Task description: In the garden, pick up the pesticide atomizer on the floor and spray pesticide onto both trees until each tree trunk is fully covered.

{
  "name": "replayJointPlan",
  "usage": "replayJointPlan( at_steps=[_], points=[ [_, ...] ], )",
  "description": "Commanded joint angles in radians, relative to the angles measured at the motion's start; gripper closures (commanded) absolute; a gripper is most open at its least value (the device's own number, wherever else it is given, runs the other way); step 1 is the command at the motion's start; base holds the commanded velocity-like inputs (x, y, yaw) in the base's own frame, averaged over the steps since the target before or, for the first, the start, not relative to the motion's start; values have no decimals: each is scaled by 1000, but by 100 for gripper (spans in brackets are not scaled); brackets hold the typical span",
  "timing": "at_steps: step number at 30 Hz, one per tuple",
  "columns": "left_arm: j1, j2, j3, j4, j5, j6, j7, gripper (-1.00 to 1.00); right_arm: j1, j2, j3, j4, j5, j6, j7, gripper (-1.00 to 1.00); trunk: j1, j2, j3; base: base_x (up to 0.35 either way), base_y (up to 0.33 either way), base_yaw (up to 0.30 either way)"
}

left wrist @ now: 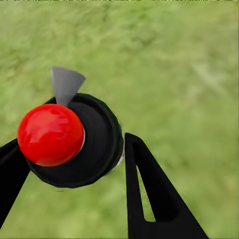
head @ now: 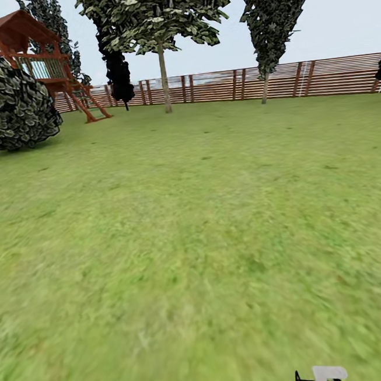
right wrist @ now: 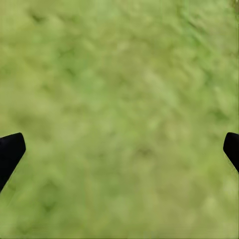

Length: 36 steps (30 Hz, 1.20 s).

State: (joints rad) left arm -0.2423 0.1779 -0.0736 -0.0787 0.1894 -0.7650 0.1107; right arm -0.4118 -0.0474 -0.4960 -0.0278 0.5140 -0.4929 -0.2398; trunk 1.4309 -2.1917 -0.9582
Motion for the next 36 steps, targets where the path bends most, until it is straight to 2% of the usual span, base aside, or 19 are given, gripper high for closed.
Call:
replayJointPlan(
  at_steps=[1, 36],
  points=[
    [3, 0, -8, 0, 4, -2, 6, 100, -1, 0, -6, 2, 11, -3, -6, -100, 0, 0, -1, 339, 0, 0],
    [32, -3, -6, 16, 5, -1, 18, 100, -1, 0, -6, 2, 11, -3, -6, -100, 0, 0, -1, 340, 0, 0]
  ],
)
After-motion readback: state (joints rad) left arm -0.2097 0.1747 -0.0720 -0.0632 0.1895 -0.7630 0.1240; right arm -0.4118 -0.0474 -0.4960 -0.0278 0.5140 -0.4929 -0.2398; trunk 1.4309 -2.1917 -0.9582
